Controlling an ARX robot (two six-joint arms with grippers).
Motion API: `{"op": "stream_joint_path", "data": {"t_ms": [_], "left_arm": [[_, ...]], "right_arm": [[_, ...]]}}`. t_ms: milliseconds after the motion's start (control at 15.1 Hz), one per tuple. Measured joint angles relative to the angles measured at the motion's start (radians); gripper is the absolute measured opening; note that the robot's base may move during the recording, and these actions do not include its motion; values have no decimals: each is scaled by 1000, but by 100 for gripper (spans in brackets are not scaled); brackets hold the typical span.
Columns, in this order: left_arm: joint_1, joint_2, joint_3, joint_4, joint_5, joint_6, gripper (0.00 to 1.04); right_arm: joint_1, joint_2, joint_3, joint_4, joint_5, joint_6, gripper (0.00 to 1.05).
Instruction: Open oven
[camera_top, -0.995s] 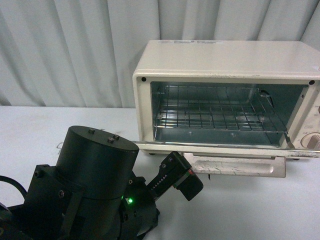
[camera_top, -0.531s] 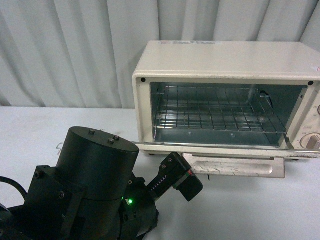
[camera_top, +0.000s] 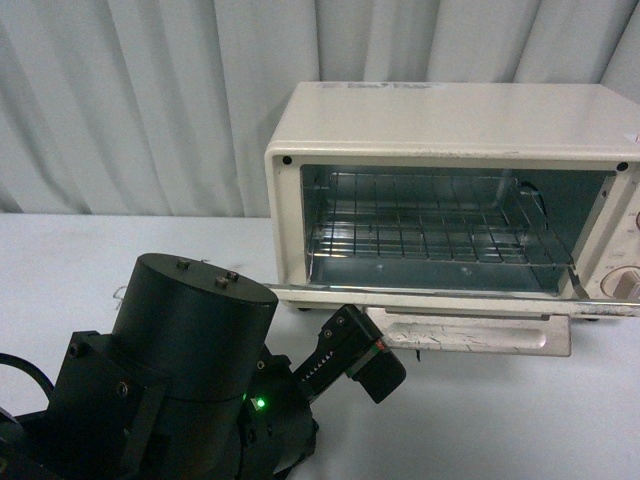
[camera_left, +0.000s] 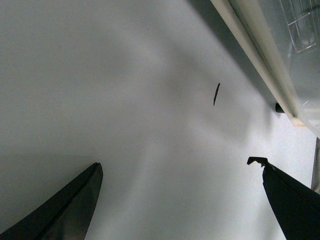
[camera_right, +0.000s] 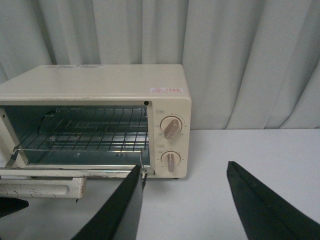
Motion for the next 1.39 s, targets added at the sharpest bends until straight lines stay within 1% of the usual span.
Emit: {"op": "stream_joint_path", "data": {"t_ms": [66,133,199,265,332,398,464,531,663,730,796,862,995,1061,1194,1260,1327,1393], "left_arm": [[0,0,0,0,0,0,98],[0,0,0,0,0,0,98],[0,0,0,0,0,0,98],[-15,1,-6,28,-72,-2,98],[-32,5,-27,62,-238,-2,98],[-37,5,-60,92,-339,-2,98],[-26,-1,-96,127,-335,1,98],[-13,-17,-132,158,-291,7,98],[34,-65,-228,216,-166,28,98],[69,-134,-309,238,-41,89,98],[90,-169,-338,243,7,117,98],[122,-213,-373,251,40,161,98],[196,-331,-421,242,37,229,98],[235,-403,-445,217,37,268,98],[299,-578,-468,98,46,359,98],[284,-572,-512,308,-74,469,91],[300,-598,-567,409,-203,645,80],[340,-731,-620,415,-281,819,68]], "right_arm": [[0,0,0,0,0,0,64],[0,0,0,0,0,0,80],[0,0,0,0,0,0,91],[0,0,0,0,0,0,99],[0,0,0,0,0,0,98],[0,0,0,0,0,0,98],[0,0,0,0,0,0,98],[0,0,0,0,0,0,98],[0,0,0,0,0,0,98],[0,0,0,0,0,0,98],[0,0,0,0,0,0,98],[0,0,0,0,0,0,98],[0,0,0,0,0,0,98],[0,0,0,0,0,0,98],[0,0,0,0,0,0,98],[0,0,0,0,0,0,98],[0,0,0,1,-1,0,98],[-1,0,0,-2,2,0,98]]}}
